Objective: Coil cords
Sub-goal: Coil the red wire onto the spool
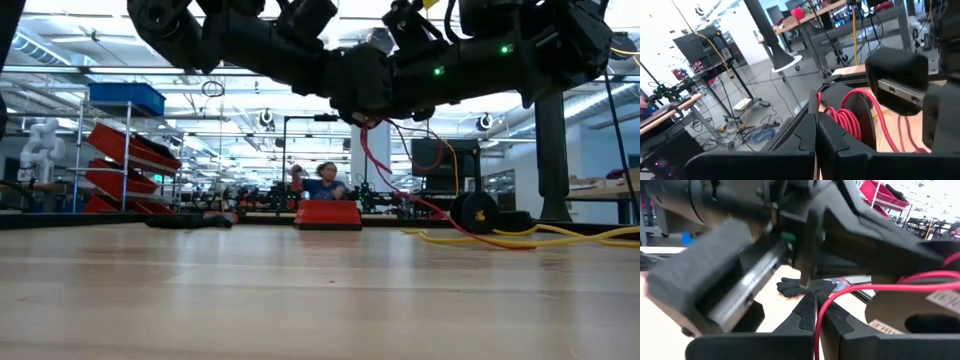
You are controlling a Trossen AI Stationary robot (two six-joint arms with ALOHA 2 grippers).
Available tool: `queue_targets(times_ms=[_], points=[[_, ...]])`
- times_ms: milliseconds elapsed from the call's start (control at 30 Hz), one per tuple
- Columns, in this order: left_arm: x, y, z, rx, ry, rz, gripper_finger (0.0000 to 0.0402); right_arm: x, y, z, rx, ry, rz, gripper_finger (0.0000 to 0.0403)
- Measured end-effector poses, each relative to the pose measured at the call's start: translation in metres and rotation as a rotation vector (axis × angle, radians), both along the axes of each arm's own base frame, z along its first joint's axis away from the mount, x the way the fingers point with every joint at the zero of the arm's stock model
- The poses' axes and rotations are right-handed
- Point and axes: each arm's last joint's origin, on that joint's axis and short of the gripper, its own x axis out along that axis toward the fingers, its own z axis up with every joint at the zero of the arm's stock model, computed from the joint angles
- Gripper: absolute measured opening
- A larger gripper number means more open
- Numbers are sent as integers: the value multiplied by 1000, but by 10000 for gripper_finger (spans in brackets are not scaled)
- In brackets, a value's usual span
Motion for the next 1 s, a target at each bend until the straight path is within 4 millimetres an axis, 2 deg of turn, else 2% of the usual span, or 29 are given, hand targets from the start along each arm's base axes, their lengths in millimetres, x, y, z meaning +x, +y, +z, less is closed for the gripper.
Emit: queue_targets(times_ms=[400,700,1000], points=[[1,0,-4,3,17,-19,0,0,1,1,5,-9,20,0],[2,-4,-12,18,112,-96,0,0,2,-2,20,7,50,0],[1,-9,-9,20,72,-77,0,0,2,-3,40,-1,53,0]])
